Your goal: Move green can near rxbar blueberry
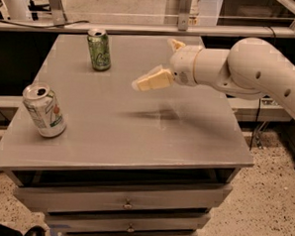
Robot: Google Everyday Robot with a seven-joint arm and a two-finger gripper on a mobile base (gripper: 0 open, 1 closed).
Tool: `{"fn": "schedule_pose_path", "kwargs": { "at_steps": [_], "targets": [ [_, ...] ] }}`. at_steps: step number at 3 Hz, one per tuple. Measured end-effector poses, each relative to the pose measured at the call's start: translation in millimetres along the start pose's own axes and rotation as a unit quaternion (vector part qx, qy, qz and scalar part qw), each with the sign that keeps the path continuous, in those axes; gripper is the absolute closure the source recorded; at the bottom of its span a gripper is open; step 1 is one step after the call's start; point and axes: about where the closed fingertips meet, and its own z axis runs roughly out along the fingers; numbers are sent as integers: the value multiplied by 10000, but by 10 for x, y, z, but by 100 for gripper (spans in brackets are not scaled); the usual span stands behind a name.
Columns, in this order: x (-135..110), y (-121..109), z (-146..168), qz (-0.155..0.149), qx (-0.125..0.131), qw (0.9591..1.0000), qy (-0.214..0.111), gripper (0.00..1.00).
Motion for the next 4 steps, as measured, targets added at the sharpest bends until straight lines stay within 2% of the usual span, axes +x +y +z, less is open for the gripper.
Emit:
{"fn": "schedule_pose_path", "kwargs": {
  "at_steps": [1, 3, 4],
  "targets": [
    [0, -47, 324, 148, 34, 9994, -319, 0],
    [42, -252, 1185, 467, 73, 9958, -780, 0],
    [-66, -288, 1579, 501, -57, 9940, -971, 0]
  ]
}}
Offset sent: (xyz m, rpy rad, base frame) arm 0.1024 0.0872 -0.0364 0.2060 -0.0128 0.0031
